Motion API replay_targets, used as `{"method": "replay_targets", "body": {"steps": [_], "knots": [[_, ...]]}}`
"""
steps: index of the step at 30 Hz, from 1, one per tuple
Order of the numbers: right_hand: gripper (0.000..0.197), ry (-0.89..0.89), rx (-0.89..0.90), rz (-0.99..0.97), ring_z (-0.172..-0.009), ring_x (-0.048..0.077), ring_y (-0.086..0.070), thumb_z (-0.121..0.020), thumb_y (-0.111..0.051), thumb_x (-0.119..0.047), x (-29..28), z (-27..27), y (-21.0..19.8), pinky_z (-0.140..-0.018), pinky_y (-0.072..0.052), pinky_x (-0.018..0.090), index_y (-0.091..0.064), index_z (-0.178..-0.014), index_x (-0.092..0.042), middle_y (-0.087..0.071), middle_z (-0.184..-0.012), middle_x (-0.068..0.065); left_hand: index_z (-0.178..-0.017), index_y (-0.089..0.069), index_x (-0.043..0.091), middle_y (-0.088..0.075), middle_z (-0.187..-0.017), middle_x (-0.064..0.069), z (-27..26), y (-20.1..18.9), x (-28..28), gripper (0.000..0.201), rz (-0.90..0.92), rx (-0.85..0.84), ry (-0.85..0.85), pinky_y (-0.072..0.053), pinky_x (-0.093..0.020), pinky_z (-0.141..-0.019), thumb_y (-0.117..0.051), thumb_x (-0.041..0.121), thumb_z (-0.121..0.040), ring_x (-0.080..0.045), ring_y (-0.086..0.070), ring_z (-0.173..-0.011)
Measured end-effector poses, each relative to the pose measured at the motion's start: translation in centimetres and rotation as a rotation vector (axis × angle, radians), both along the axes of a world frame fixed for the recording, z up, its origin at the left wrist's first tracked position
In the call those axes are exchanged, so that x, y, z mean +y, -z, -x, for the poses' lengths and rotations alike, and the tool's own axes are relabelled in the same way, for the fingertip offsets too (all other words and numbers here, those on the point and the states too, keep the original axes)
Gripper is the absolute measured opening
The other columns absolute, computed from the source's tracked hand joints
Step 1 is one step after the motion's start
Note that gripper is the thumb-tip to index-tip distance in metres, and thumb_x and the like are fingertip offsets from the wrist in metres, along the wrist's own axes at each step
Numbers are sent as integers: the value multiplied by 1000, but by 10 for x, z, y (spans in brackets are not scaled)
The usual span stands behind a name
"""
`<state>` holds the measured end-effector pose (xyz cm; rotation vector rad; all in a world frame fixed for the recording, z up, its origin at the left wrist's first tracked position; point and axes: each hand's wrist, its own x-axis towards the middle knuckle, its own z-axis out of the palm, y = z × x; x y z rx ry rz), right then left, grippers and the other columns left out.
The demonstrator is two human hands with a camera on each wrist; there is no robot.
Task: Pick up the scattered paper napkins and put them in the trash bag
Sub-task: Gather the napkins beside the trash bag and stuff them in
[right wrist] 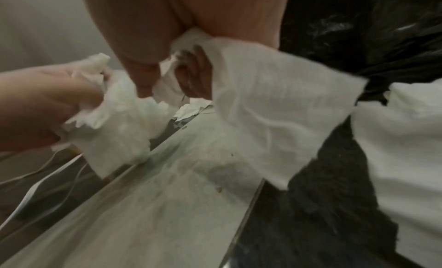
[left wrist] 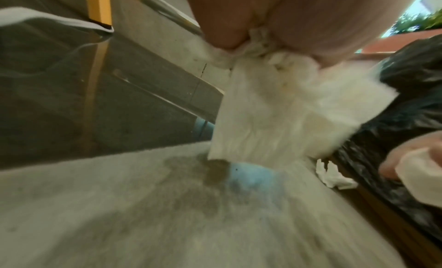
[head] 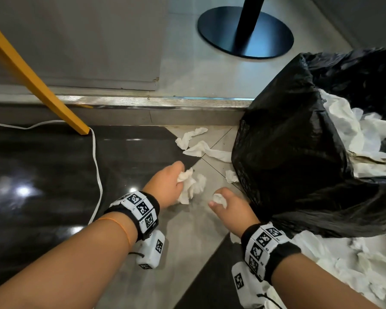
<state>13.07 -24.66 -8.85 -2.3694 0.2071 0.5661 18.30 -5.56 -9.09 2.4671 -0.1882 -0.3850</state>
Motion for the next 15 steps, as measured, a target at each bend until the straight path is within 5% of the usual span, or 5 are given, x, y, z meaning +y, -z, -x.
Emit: {"method": "replay_targets", "body": {"steps": [2,6,11,13,15], "knots": [[34,-28,44,30,-75,20,-57,-85,-56,-51,3,-2,-3,-63,-40,29,-55,-73,-19,-56,-68,-2,-108,-51,21,-45,-100,4,-1,-5,3,39,21,68,-21,-38,-26,-79,-70,34,-77,-18,-51,-92],[46,-67,88,162,-76,24,-56,-91,-48,-49,6,-17,4,-69,-42,31,-46,-57,-17,-54,-71,6,-79,-53,16,-46,-90,-6,2,-8,14,6,-197,55,98,-42,-28,-72,-56,12,-78,-31,-58,-91],[39,-152,-12,327,-124,33,-46,-90,-41,-5,-4,-45,19,-103,-40,38,-50,-125,-19,-24,-150,15,-76,-57,18,-55,-99,-6,12,-17,33,14,-125,1,49,-42,-31,-80,-55,5,-79,-27,-55,-95],[57,-174,116,436,-134,37,-36,-87,-40,-1,-8,-60,22,-108,-35,42,-37,-138,-28,0,-158,12,-60,-35,29,-45,-79,1,12,-18,39,34,-182,-2,26,-34,-29,-69,-52,8,-80,-27,-51,-80],[55,-231,172,509,-134,34,-37,-87,-48,-9,-10,-72,23,-109,-37,41,-36,-139,-25,-15,-155,14,-63,-35,27,-42,-80,1,12,-17,45,31,-190,-22,7,-34,-30,-68,-53,10,-82,-27,-52,-79]]}}
